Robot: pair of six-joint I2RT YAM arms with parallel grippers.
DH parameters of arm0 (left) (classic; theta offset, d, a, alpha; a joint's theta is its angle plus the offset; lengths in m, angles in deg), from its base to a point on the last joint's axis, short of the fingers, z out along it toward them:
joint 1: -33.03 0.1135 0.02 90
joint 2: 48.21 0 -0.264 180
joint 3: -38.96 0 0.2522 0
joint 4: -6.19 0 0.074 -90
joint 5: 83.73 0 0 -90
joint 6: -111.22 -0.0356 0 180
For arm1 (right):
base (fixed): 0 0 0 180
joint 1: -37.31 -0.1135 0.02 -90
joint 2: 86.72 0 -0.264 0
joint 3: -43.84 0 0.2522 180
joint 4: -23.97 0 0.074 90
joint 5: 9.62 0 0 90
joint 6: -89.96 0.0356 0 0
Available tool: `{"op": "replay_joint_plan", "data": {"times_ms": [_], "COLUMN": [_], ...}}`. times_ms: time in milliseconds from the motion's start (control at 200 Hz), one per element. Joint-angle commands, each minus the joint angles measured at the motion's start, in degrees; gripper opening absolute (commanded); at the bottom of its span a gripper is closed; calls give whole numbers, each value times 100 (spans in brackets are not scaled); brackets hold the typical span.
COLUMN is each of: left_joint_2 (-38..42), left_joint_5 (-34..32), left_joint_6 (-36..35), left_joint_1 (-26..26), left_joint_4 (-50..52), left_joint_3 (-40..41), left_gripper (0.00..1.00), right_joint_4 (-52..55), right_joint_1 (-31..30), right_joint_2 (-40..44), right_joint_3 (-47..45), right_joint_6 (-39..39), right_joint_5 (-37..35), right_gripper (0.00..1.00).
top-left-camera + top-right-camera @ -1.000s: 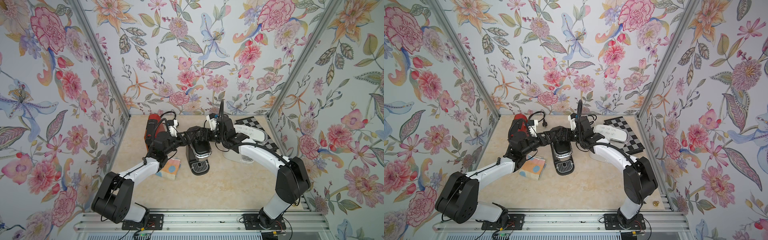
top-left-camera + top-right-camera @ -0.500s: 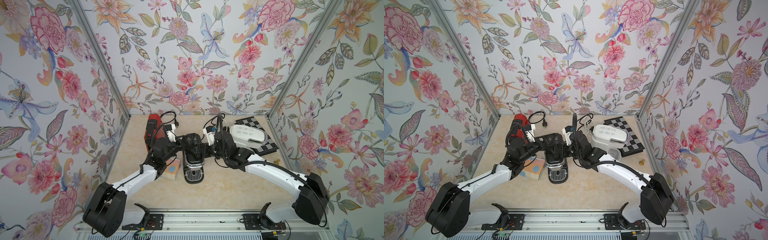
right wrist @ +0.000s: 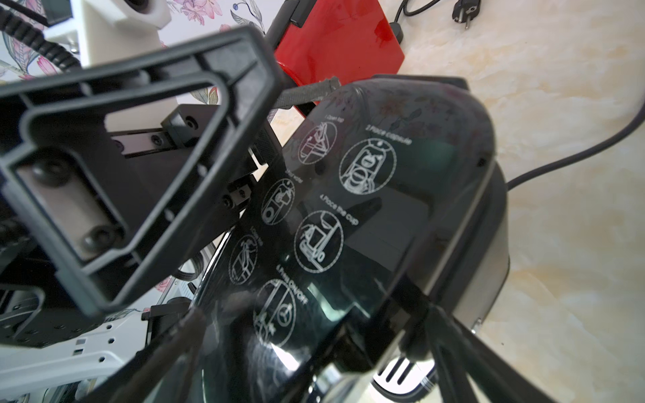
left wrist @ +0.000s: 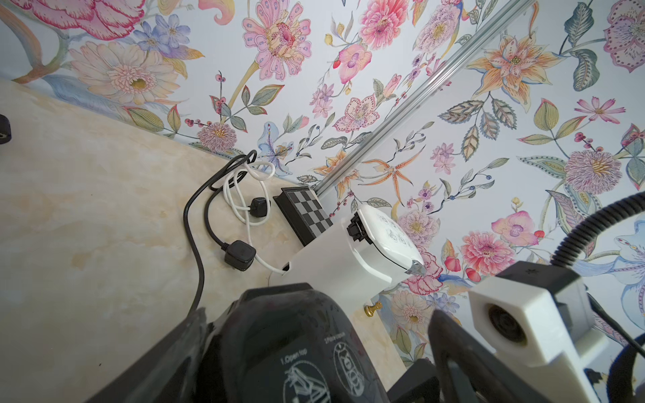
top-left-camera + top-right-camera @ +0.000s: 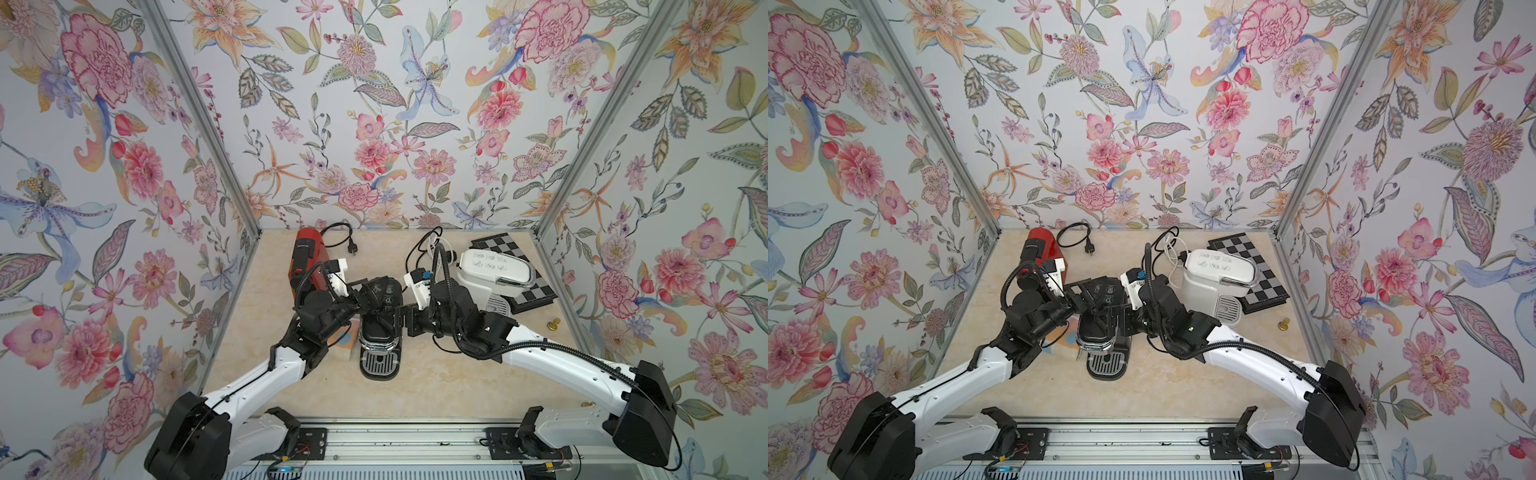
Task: Wipe the surface of a coffee machine
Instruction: Move the coffee machine to the center of the board.
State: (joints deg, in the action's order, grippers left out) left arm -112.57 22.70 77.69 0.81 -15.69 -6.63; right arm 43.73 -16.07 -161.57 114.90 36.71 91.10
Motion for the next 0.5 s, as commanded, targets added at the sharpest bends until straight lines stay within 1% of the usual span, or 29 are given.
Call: {"op": "replay_joint_plan", "data": {"times_ms": [0,145,235,395,495], "left_joint_2": [235,427,544,797,987], "left_joint_5": [535,240,54,-137,-283], "left_joint_6": [413,652,714,896,847], "left_joint_1": [-526,-894,-1091,-1212,-1242], "left_joint_4": [138,46,124,185,469], "left_joint_3": [216,467,540,732,745], "left_gripper": [99,99,99,99,99], "right_joint_4": [978,1103,1108,1110,1111], "right_joint_1": [-188,-82,83,358,542], "right_joint_2": [-109,31,1,-101,-12], "right_joint_3": [-265,-288,-324,-239,-217], "right_joint_6": [283,180,94,-134,-222], "right_joint_5": [628,621,673,797,863], "right_gripper": [100,100,100,100,100]}}
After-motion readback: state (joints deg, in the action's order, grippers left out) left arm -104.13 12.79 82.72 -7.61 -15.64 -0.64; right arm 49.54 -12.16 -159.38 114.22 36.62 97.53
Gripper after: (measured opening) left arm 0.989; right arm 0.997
